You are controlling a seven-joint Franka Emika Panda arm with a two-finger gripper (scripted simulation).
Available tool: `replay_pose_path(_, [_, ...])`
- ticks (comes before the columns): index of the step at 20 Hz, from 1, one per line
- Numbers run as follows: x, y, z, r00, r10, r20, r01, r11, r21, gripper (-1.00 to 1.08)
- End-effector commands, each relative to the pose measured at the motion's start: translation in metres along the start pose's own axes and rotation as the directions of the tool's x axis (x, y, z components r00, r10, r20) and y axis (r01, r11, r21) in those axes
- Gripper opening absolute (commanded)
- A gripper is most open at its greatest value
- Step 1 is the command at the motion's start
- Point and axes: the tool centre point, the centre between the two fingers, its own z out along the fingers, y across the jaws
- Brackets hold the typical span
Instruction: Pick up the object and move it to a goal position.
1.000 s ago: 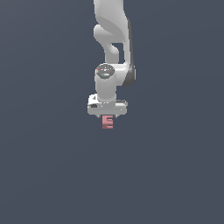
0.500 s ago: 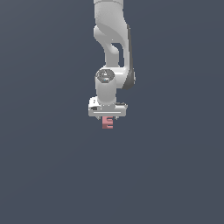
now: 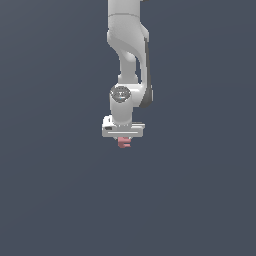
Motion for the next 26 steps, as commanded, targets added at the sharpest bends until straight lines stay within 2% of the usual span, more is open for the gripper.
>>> replay_pose_path(1, [0.000,-0.001,0.001,1.000,-0.001,0.000,0.001,1.000,0.000,-1.00])
replay_pose_path(11, [0.001,0.001,0.000,1.000,0.001,-0.002,-0.001,1.000,0.000,-1.00])
replay_pose_path(15, [0.007,-0.002,-0.003,1.000,0.005,-0.024,-0.005,1.000,-0.002,-1.00])
replay_pose_path(20, [0.028,-0.008,-0.014,0.996,0.015,-0.092,-0.015,1.000,-0.009,-1.00])
replay_pose_path(26, [0.068,-0.022,-0.042,0.972,0.033,-0.232,-0.039,0.999,-0.019,-1.00])
